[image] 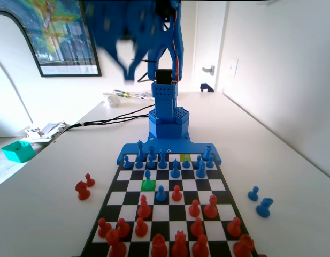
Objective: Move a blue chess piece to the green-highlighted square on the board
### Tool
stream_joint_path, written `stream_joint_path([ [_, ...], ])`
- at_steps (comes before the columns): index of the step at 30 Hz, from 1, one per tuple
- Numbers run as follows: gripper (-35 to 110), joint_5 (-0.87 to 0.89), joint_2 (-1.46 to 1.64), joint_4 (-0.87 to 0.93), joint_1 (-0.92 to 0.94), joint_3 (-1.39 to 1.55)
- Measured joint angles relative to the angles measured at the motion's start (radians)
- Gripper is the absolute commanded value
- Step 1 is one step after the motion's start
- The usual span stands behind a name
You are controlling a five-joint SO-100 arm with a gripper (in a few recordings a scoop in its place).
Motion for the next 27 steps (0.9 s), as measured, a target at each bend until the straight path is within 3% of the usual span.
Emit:
stream_joint_path([
  [12, 1, 0.319, 0.491, 0.032, -0.206, 0.132],
  [20, 1, 0.350, 0.815, 0.020, -0.241, 0.410],
  [27, 1, 0.379, 1.019, -0.120, -0.250, 0.661],
])
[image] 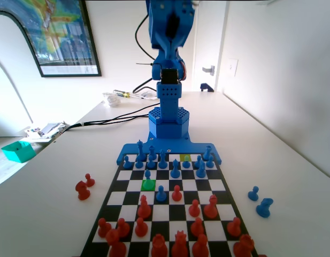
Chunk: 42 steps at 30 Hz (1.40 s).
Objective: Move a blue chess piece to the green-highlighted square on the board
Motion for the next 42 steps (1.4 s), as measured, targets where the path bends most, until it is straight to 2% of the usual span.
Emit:
stream_joint_path([
  [8, 1, 0.017, 0.120, -0.091, 0.000, 0.054],
  [42, 1, 0.018, 0.186, -0.094, 0.002, 0.054],
])
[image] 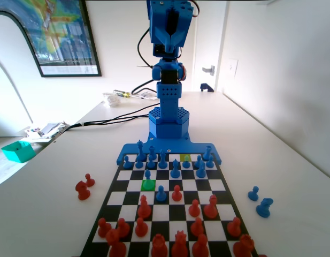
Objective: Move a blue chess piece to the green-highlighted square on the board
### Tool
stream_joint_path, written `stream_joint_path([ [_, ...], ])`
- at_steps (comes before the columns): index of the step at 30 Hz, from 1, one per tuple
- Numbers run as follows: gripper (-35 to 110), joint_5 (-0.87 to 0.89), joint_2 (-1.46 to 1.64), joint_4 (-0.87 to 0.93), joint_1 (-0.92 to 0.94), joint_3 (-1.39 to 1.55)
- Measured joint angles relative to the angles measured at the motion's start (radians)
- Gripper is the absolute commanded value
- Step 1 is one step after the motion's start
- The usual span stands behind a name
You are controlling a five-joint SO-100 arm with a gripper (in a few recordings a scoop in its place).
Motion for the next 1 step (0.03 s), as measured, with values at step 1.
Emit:
stream_joint_path([
  [1, 1, 0.000, 0.000, 0.000, 0.000, 0.000],
])
